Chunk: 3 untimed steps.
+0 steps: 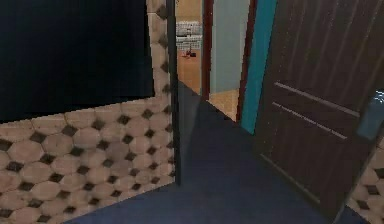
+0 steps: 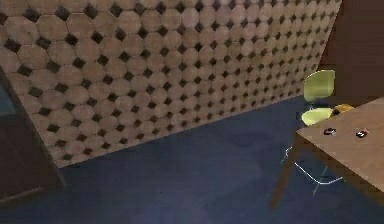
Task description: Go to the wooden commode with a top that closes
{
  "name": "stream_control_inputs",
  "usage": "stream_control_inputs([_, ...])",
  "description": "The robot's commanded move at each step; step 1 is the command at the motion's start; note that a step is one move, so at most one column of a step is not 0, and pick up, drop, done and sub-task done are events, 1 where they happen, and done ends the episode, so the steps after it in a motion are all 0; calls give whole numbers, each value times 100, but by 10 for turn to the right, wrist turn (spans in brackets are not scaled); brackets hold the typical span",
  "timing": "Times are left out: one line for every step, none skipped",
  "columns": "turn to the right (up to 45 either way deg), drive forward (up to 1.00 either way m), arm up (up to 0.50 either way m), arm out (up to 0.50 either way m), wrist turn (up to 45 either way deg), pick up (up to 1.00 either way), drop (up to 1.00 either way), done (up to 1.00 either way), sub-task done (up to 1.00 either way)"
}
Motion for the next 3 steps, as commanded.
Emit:
stream_control_inputs([0, 100, 0, 0, 0, 0, 0, 0, 0])
stream_control_inputs([30, 0, 0, 0, 0, 0, 0, 0, 0])
stream_control_inputs([0, 35, 0, 0, 0, 0, 0, 0, 0])
